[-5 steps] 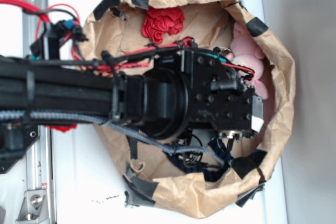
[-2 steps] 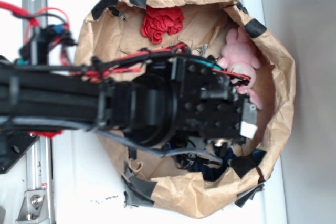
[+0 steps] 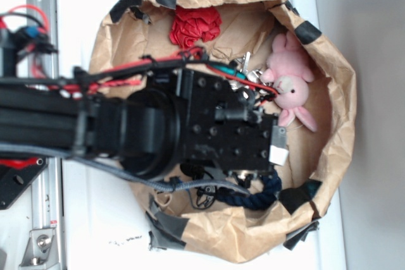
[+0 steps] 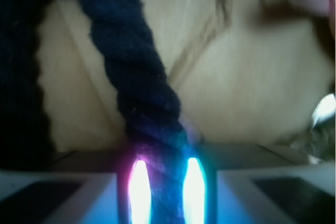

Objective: Grab the blue rope.

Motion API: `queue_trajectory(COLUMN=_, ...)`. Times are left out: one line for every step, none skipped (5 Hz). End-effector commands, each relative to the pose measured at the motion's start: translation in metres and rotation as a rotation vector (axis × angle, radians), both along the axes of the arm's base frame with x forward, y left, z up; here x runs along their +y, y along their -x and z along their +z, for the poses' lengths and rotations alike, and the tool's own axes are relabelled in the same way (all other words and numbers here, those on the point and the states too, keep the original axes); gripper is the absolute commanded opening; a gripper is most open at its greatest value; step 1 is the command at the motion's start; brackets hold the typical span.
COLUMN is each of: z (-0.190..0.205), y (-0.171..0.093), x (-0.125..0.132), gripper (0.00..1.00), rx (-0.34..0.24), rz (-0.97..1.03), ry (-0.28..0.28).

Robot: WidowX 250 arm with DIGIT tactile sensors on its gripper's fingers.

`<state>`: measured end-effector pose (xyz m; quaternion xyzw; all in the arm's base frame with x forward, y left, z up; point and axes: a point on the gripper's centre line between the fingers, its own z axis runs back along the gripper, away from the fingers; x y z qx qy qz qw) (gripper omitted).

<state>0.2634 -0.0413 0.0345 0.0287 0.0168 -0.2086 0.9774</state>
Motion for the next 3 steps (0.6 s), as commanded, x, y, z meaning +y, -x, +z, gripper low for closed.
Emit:
queue_trajectory(z=0.101, y=-0.011, x=0.033, gripper=0.0, rx=-0.153, rz=0.286, ry=0.013)
queue_trajectory(z=0.142, y=-0.004, x=0.031, gripper=0.0, rx=-0.215, rz=0.282, ry=0.086)
queue_trajectory(z=0.151, y=0.001, x=0.029, gripper=0.0, rx=-0.181, rz=0.311, ry=0.113)
